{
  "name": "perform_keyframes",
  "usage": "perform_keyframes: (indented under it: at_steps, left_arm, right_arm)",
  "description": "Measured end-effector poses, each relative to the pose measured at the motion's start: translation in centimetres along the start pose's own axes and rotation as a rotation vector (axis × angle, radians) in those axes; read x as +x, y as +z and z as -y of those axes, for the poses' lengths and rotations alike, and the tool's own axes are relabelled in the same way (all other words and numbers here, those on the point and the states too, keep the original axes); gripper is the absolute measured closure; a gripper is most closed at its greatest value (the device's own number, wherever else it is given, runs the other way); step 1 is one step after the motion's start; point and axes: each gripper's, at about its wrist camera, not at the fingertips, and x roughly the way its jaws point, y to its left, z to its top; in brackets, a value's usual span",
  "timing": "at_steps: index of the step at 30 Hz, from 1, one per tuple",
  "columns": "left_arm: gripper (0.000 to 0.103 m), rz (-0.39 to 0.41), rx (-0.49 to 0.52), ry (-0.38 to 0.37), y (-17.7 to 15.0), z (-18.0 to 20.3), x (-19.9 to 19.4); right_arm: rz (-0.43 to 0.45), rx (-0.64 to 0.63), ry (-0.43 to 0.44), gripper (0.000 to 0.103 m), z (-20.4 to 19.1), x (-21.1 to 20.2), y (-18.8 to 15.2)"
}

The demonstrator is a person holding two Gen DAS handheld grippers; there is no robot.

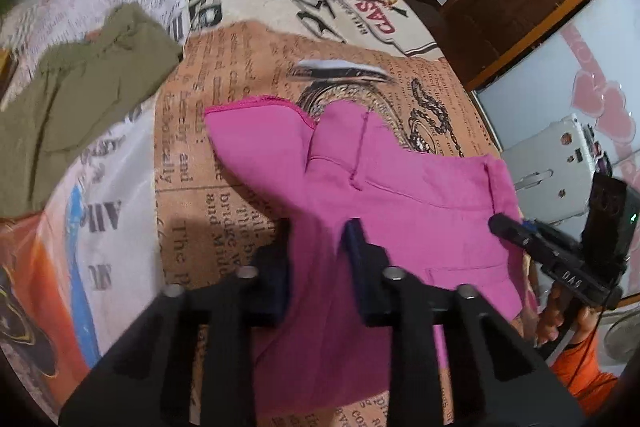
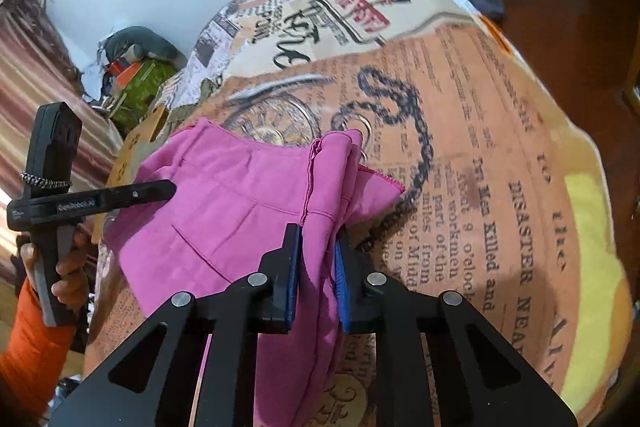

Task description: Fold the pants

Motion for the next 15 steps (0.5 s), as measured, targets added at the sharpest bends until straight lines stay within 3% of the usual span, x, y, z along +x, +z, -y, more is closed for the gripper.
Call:
perform_keyframes:
  at_steps: [5,15]
  left_arm:
    - [0.091,0.054,0.057,0.042,-0.2,1.4,-2.2]
    - [0.092,0.211,0.051,0.087,0.1,0.7,-9.4]
  right_arm:
    - [0.039,-0.036,0.004,0.09,-1.3,-1.5,1.0]
    - [0.121,-0.152,0.033,0.09,-6.6,-2.5,5.0]
